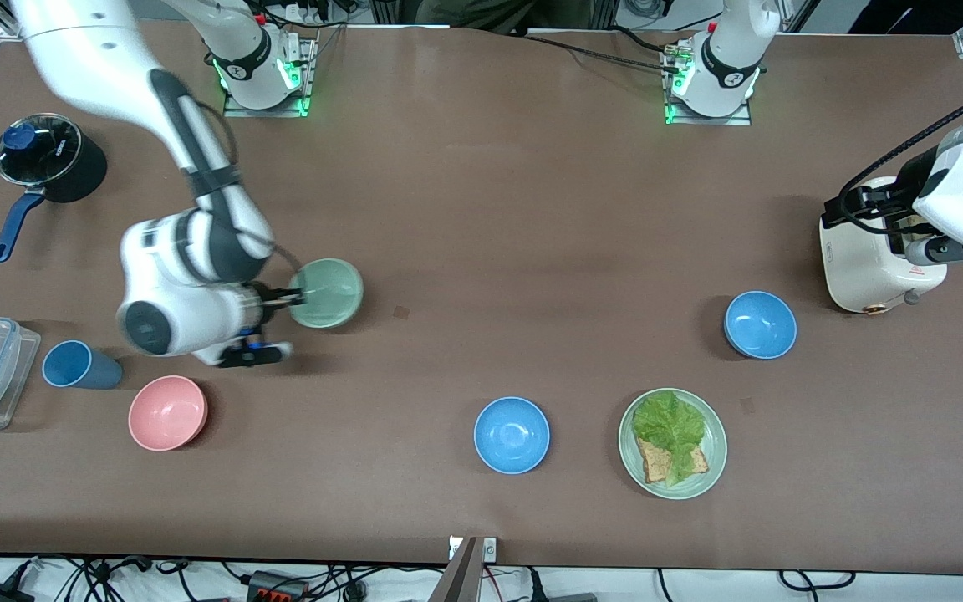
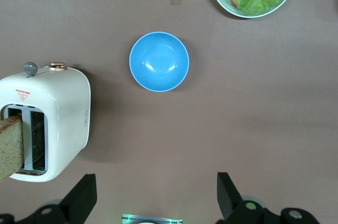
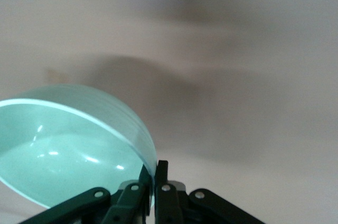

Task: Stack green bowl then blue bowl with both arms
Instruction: 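Grasp the green bowl rim with the right gripper and carry it toward the table center, then set down the green bowl while the left gripper grasps the blue bowl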

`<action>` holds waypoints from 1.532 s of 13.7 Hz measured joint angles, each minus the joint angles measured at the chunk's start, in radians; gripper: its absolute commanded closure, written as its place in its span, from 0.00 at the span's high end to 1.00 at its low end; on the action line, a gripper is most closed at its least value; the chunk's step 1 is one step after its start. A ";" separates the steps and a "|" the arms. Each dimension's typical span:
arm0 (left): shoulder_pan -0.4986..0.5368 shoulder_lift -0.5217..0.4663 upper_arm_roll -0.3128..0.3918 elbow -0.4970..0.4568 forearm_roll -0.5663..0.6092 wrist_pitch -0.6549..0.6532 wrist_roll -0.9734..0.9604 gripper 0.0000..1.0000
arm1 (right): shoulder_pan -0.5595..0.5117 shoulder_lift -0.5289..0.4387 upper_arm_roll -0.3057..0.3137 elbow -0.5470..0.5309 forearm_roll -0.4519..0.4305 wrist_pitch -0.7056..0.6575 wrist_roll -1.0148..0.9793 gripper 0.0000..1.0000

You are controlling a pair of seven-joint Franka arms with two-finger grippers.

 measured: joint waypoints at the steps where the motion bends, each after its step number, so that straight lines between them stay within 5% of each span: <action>1: 0.002 0.005 0.002 0.000 0.000 0.000 0.000 1.00 | 0.053 0.014 0.001 0.023 0.017 0.002 0.049 0.00; 7: 0.027 0.056 0.007 0.000 0.000 -0.001 0.020 1.00 | 0.316 0.114 0.001 0.132 0.046 0.078 0.319 0.00; 15: 0.075 0.162 0.004 -0.009 -0.001 0.081 0.186 1.00 | 0.396 0.148 0.000 0.133 0.124 0.097 0.353 0.00; 20: 0.079 0.179 0.001 -0.212 -0.049 0.368 0.270 0.96 | 0.401 0.175 -0.004 0.114 0.124 0.147 0.353 0.00; 21: 0.080 0.181 0.001 -0.256 -0.053 0.417 0.278 0.95 | 0.401 0.183 -0.005 0.114 0.124 0.151 0.353 0.45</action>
